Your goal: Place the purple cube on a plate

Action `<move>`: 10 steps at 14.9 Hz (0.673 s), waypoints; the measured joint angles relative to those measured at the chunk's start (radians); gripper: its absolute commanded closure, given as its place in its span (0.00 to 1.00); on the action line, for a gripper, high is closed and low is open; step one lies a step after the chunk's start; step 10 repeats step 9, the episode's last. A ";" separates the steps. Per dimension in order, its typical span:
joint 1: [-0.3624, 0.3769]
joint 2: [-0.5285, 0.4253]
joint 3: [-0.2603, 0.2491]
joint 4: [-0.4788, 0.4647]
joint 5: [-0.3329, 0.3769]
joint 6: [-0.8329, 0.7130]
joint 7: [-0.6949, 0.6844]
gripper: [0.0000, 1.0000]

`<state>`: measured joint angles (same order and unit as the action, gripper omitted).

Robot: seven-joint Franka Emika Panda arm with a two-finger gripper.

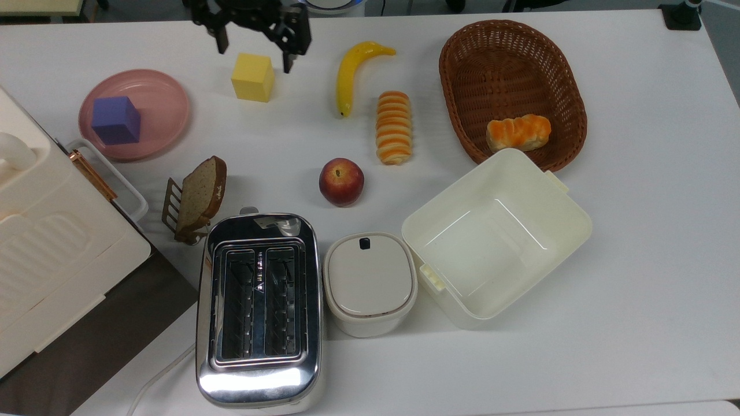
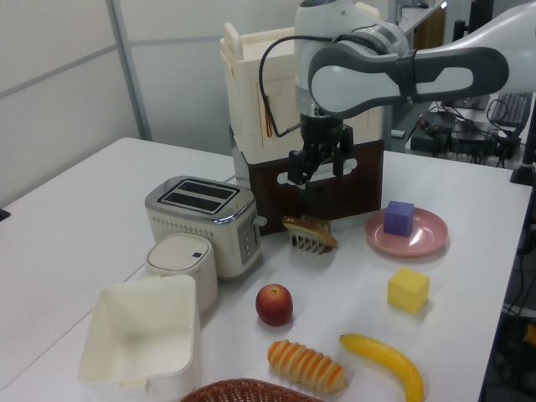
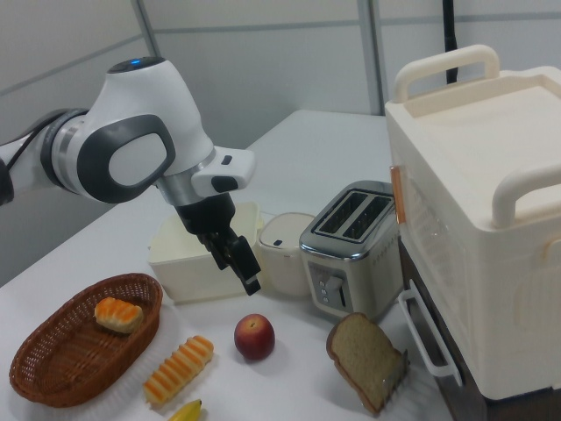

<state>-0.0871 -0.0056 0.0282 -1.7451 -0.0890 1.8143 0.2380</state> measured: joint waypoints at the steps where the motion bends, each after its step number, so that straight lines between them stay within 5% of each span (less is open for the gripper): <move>1: 0.002 0.000 0.005 0.000 0.000 -0.001 0.003 0.00; 10: 0.000 -0.019 0.006 0.001 0.003 -0.001 0.003 0.00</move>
